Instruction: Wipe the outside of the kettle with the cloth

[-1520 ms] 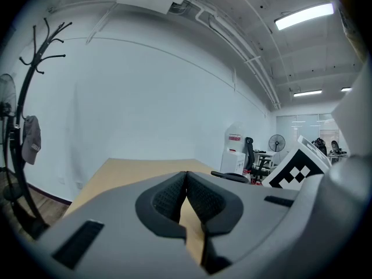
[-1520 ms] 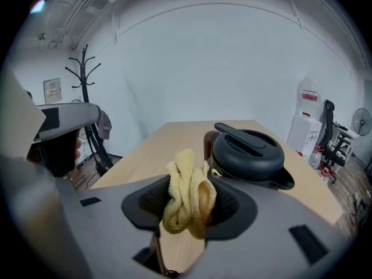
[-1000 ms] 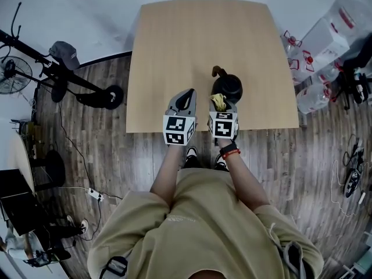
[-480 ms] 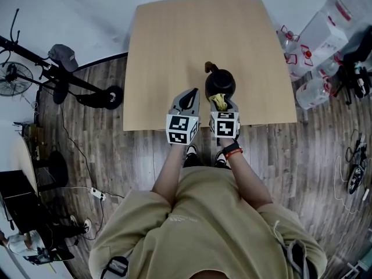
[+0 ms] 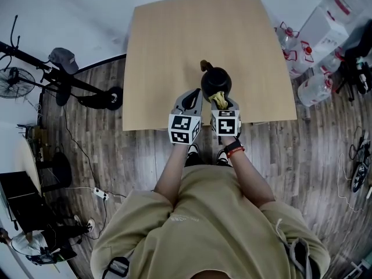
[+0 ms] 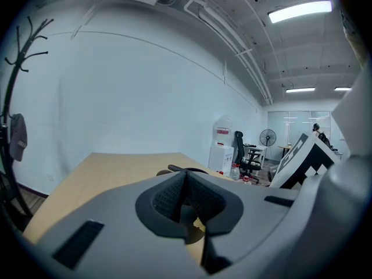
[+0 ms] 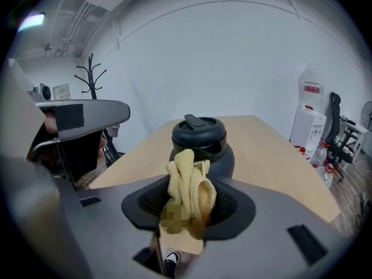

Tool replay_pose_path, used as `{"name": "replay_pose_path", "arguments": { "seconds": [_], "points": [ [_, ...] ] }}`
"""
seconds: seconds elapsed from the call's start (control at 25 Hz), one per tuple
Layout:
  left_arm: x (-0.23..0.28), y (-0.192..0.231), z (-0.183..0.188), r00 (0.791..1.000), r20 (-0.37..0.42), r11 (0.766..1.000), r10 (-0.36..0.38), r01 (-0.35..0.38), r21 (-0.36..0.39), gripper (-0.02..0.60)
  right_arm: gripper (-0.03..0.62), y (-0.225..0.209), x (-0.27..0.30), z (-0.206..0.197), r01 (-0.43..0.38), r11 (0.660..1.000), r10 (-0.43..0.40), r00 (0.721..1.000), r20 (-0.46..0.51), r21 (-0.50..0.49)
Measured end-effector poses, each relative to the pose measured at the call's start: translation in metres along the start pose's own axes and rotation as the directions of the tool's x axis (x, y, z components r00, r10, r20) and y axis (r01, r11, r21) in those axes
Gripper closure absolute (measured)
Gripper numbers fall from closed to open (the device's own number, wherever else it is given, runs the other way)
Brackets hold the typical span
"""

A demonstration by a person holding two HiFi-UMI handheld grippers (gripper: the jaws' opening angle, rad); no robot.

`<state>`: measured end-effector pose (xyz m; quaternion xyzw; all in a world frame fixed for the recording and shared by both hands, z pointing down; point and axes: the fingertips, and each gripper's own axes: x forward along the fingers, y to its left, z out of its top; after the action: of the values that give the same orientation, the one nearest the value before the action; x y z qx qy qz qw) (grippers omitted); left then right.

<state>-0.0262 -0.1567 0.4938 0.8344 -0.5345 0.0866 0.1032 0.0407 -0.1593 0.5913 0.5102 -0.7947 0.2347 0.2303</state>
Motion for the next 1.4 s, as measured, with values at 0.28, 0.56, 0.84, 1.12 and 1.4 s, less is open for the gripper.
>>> {"name": "replay_pose_path", "arguments": {
  "seconds": [0.28, 0.56, 0.84, 1.12, 1.4],
  "points": [
    [0.013, -0.005, -0.001, 1.0, 0.002, 1.0, -0.002, 0.002, -0.021, 0.557, 0.422, -0.02, -0.002, -0.003, 0.018, 1.0, -0.018, 1.0, -0.002, 0.016],
    [0.022, -0.02, -0.004, 1.0, 0.003, 1.0, -0.021, 0.021, -0.014, 0.557, 0.424, -0.048, -0.004, -0.008, 0.056, 0.998, -0.055, 0.998, -0.012, 0.024],
    [0.029, -0.027, -0.007, 1.0, -0.014, 1.0, -0.017, 0.017, 0.001, 0.557, 0.425, -0.068, -0.002, -0.006, 0.058, 0.997, -0.058, 0.998, -0.015, 0.051],
    [0.032, -0.024, -0.013, 1.0, -0.029, 1.0, -0.01, 0.01, 0.014, 0.557, 0.427, -0.083, 0.005, -0.004, 0.074, 0.994, -0.074, 0.997, -0.015, 0.078],
    [0.039, -0.02, -0.015, 0.999, -0.047, 1.0, -0.003, 0.004, 0.023, 0.557, 0.428, -0.107, 0.012, 0.008, 0.085, 0.99, -0.085, 0.996, 0.001, 0.115]
  ]
}}
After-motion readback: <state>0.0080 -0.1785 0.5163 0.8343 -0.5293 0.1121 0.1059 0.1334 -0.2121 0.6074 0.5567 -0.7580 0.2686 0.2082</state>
